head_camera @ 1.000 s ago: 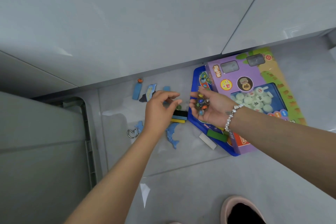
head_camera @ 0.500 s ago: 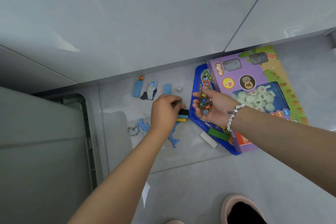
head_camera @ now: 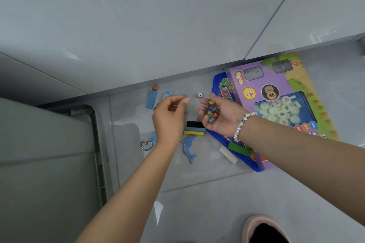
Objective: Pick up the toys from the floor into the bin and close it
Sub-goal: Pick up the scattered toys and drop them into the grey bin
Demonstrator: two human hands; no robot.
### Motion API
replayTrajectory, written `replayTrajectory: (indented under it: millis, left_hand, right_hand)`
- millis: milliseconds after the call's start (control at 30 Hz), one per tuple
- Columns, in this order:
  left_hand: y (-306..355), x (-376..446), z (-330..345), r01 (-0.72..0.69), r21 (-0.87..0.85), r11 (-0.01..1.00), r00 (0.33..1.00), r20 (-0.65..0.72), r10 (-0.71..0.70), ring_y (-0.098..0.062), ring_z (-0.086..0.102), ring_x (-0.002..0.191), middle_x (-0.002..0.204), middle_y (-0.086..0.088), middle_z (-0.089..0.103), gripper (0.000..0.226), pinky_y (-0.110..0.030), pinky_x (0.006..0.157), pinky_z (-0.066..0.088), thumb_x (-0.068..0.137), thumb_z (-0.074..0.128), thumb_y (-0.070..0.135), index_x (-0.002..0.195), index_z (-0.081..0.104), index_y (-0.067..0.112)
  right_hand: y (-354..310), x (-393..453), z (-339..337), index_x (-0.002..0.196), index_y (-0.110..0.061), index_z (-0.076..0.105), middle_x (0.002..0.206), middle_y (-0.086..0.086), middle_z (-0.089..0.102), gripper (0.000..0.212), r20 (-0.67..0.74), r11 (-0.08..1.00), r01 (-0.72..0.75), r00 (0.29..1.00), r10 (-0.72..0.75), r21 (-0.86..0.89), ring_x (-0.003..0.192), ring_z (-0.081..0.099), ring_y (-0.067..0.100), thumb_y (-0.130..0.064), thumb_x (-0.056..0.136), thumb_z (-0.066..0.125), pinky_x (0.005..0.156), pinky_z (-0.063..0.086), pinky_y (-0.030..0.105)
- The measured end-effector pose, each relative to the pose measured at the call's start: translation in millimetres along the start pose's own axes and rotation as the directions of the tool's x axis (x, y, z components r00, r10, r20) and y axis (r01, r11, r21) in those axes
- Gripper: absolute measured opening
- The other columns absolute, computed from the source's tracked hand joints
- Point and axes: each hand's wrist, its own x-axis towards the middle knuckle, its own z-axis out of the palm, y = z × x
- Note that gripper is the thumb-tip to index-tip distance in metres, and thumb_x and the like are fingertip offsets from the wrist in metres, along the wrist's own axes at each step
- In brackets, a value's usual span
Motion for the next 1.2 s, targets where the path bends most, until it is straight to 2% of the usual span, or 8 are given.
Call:
replayTrajectory:
  millis: [133, 267, 533, 600, 700, 800, 1000, 1200]
  left_hand:
    - [-22, 27, -6, 0.028, 0.082, 0.996, 0.982, -0.188, -0.012, -0.005, 0.054, 0.079, 0.099, 0.002, 0.060, 0.019, -0.023, 0.084, 0.046, 0.081, 0.072, 0.025, 0.098, 0.065, 0.019]
    - [-25, 49, -5, 0.052, 0.193, 0.980, 0.930, -0.367, 0.023, -0.012, 0.053, 0.093, 0.095, 0.007, 0.052, 0.030, -0.025, 0.083, 0.025, 0.077, 0.074, 0.029, 0.103, 0.064, 0.018]
    - [-28, 86, -1, 0.172, 0.242, 0.955, 0.903, -0.425, -0.055, -0.020, 0.062, 0.088, 0.090, -0.002, 0.068, 0.018, -0.026, 0.079, 0.029, 0.077, 0.071, 0.030, 0.087, 0.064, 0.017]
    - [-27, 86, -2, 0.163, 0.252, 0.954, 0.912, -0.407, -0.049, -0.021, 0.063, 0.087, 0.090, -0.002, 0.069, 0.017, -0.033, 0.088, 0.040, 0.076, 0.072, 0.031, 0.085, 0.067, 0.018]
    - [-20, 74, -2, 0.128, 0.208, 0.970, 0.924, -0.381, -0.040, -0.018, 0.061, 0.090, 0.089, 0.006, 0.061, 0.010, -0.029, 0.087, 0.032, 0.078, 0.071, 0.026, 0.086, 0.069, 0.020]
    - [-8, 40, -2, 0.031, 0.090, 0.995, 0.968, -0.249, -0.008, -0.003, 0.056, 0.078, 0.091, 0.007, 0.054, 0.008, -0.031, 0.091, 0.039, 0.077, 0.073, 0.025, 0.083, 0.068, 0.027]
    - [10, -31, -12, -0.027, 0.020, 0.999, 0.984, 0.177, 0.023, 0.003, 0.050, 0.069, 0.087, 0.003, 0.058, 0.018, -0.007, 0.070, 0.042, 0.074, 0.077, 0.016, 0.082, 0.070, 0.031]
    - [21, -50, -3, -0.029, 0.020, 0.999, 0.967, 0.256, 0.023, 0.009, 0.055, 0.070, 0.087, 0.006, 0.059, 0.018, -0.006, 0.071, 0.043, 0.075, 0.076, 0.013, 0.091, 0.072, 0.023]
  right_hand:
    - [1, 3, 3, 0.081, -0.010, 0.061, 0.072, 0.005, 0.053, 0.033, -0.016, 1.000, 0.014, 1.000, -0.014, -0.023, 0.066, 0.053, 0.013, -0.035, 0.095, 0.045, 0.042, 0.045, 0.017]
    - [3, 2, 9, 0.082, -0.009, 0.061, 0.072, 0.005, 0.053, 0.033, -0.026, 0.999, 0.023, 0.999, -0.024, -0.039, 0.066, 0.053, 0.013, -0.035, 0.095, 0.046, 0.043, 0.046, 0.018]
    - [8, 2, 14, 0.080, -0.009, 0.060, 0.071, 0.005, 0.053, 0.033, -0.027, 1.000, 0.014, 1.000, -0.015, -0.020, 0.065, 0.053, 0.013, -0.035, 0.095, 0.046, 0.042, 0.046, 0.016]
    - [8, 2, 15, 0.080, -0.009, 0.060, 0.071, 0.005, 0.053, 0.033, -0.023, 1.000, 0.015, 1.000, -0.015, -0.020, 0.065, 0.053, 0.013, -0.035, 0.095, 0.046, 0.042, 0.046, 0.016]
    - [7, 0, 13, 0.081, -0.009, 0.061, 0.072, 0.006, 0.053, 0.032, -0.028, 0.999, 0.022, 0.999, -0.023, -0.028, 0.066, 0.053, 0.014, -0.034, 0.095, 0.047, 0.042, 0.047, 0.017]
    - [4, -2, 8, 0.082, -0.009, 0.061, 0.072, 0.005, 0.054, 0.031, -0.034, 0.996, 0.043, 0.998, -0.046, -0.076, 0.066, 0.054, 0.014, -0.034, 0.095, 0.048, 0.044, 0.048, 0.019]
    - [6, -7, -5, 0.085, -0.009, 0.061, 0.075, 0.007, 0.057, 0.031, 0.007, 0.993, 0.024, 1.000, -0.023, -0.118, 0.063, 0.056, 0.015, -0.034, 0.096, 0.046, 0.047, 0.050, 0.020]
    - [7, -14, -15, 0.086, -0.013, 0.062, 0.076, 0.005, 0.062, 0.029, 0.042, 0.990, -0.033, 0.998, 0.039, -0.135, 0.063, 0.059, 0.014, -0.036, 0.095, 0.047, 0.051, 0.049, 0.022]
